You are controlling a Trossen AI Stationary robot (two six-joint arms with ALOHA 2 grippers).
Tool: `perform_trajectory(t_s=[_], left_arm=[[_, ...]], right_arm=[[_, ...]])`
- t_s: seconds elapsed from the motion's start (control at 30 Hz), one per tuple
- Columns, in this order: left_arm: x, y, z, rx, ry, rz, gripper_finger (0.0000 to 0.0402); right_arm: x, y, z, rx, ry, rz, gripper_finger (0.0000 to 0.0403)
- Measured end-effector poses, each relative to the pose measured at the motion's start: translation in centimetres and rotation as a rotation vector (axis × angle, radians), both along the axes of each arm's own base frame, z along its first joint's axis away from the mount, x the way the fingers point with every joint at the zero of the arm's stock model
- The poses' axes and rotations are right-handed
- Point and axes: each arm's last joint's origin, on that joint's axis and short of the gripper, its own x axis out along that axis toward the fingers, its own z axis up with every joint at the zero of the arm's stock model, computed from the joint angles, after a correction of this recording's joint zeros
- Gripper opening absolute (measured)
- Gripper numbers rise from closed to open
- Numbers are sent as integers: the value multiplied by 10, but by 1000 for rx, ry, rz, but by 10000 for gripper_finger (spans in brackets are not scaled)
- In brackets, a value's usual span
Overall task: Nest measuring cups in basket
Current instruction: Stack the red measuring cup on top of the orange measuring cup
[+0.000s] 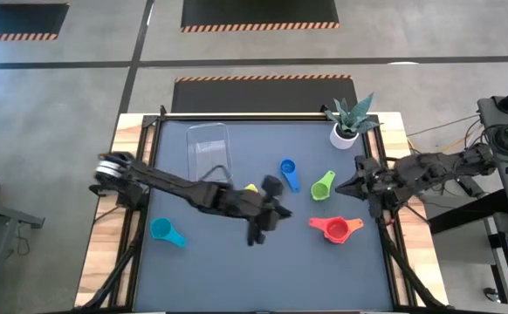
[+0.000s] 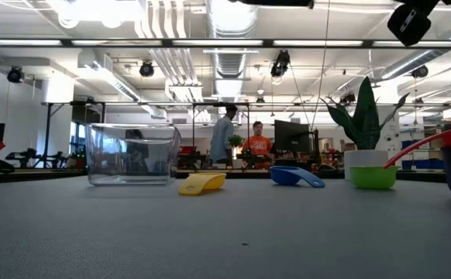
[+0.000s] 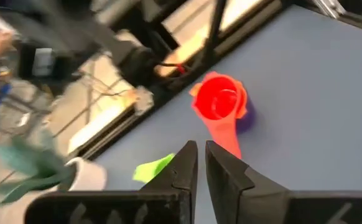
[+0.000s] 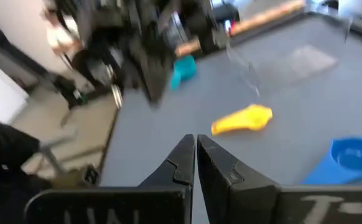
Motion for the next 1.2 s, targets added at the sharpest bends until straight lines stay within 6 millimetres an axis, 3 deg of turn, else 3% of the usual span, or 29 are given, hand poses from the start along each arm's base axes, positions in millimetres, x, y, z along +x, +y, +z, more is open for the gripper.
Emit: perform_trajectory(t_s=[0.33,0.57,0.73,0.93,1.2], left_arm=[[-69,2,16,-23,-232,125,13],[-103,6,26,-44,-285,188,13],[-115,10,36,-59,-321,197,13],[-120,12,44,-63,-345,197,13],[-121,12,44,-62,-343,196,13]], right_arm=[[31,16,-4,105,332,35,9],[33,36,-15,241,610,18,9],[26,50,-9,291,754,-24,9],[21,66,-9,233,936,-100,9],[30,78,-32,131,1007,-142,9]])
